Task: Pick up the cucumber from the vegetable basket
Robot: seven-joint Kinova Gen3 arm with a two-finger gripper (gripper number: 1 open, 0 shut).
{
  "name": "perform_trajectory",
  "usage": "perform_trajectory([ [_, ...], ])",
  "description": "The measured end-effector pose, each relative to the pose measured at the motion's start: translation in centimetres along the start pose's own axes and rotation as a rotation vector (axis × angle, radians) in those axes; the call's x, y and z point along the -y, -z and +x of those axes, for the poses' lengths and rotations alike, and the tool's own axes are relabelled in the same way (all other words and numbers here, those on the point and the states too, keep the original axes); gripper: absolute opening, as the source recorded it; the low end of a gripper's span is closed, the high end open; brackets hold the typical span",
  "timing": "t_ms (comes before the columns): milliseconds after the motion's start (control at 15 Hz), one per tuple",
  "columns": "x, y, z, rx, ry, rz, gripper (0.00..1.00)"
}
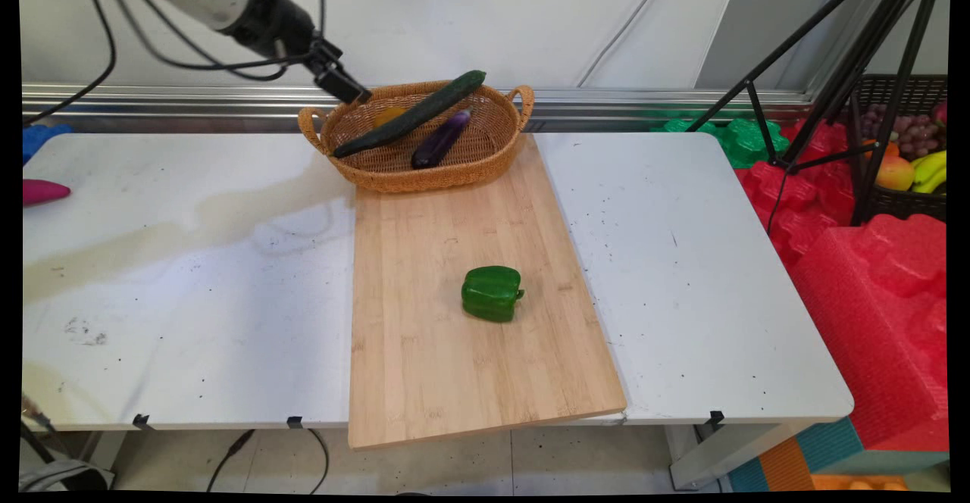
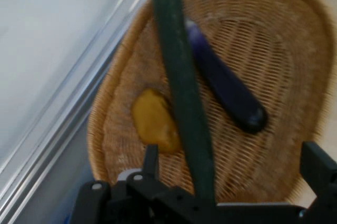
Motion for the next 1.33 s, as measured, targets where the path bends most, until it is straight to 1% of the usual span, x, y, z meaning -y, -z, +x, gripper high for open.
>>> perform_trajectory([
  [67, 0.6, -1.3, 0.9, 0.012, 0.021, 0.014, 1.0],
  [200, 1.4, -3.5, 2.1, 0.033, 0.049, 0.027, 1.0],
  [533, 2.8, -8.2, 3.9, 0.092, 0.08, 0.034, 1.0],
  [667, 3.1, -9.9, 4.3, 0.115, 0.082, 0.03, 1.0],
  [933, 3.6, -13.8, 5.0, 0.163, 0.084, 0.008, 1.0],
  [1333, 3.7, -18.3, 5.9, 0.197, 0.103, -0.028, 1.0],
])
